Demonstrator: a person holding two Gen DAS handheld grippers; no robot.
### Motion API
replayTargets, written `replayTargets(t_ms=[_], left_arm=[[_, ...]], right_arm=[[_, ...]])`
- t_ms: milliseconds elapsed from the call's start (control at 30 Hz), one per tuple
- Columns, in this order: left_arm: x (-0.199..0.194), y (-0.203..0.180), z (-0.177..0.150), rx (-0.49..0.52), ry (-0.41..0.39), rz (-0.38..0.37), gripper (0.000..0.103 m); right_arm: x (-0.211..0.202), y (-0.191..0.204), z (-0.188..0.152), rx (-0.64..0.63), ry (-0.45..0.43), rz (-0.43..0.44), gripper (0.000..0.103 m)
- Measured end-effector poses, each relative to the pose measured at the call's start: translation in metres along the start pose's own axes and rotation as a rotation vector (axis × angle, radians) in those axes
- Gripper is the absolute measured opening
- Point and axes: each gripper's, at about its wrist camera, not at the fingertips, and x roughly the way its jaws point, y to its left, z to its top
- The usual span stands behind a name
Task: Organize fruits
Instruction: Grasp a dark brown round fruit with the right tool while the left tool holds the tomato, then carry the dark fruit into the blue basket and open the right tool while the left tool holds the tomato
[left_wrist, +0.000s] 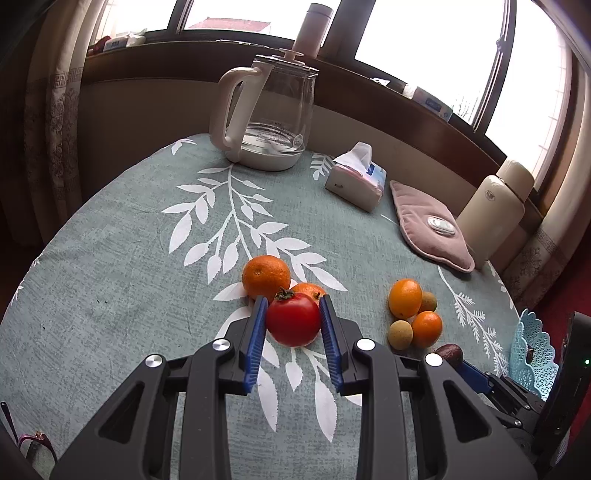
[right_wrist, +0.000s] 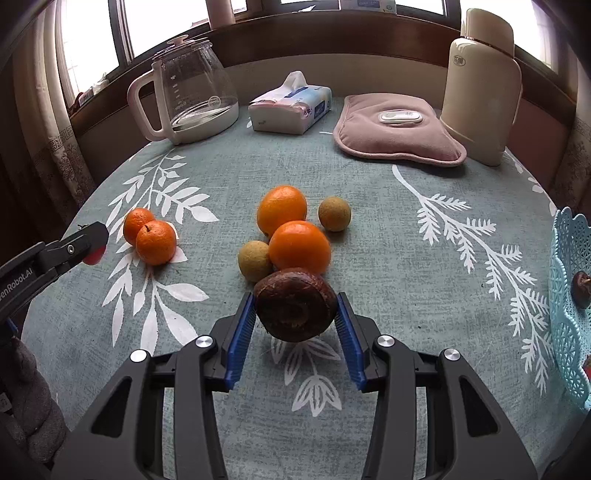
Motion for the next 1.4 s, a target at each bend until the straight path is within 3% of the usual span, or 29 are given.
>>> replayTargets(t_ms=[300,567,1067,1400], left_arm=[[-0.002,-0.004,-0.002,0.011,0.003,-0.013,0.029],[-0.002,-0.009,-0.004,0.027,0.008,-0.026,0.029],[-0.002,-0.013,-0.007,0.045,0.018,-0.038,0.029],[-0.001,-0.018,-0.009,0.057,0.026,-0.043,0.029]], right_arm=[[-0.036,-0.020,0.000,0.056,-0.053,0.001,0.045],[-0.067,-0.061,0.000,0.162,-0.106,-0.034,0.045],[-0.116,-0.152,-0.024,0.347,-0.188,-0.222,0.045],[-0.130,-0.198,-0.053,0.454,-0.164,-0.322,0.045]])
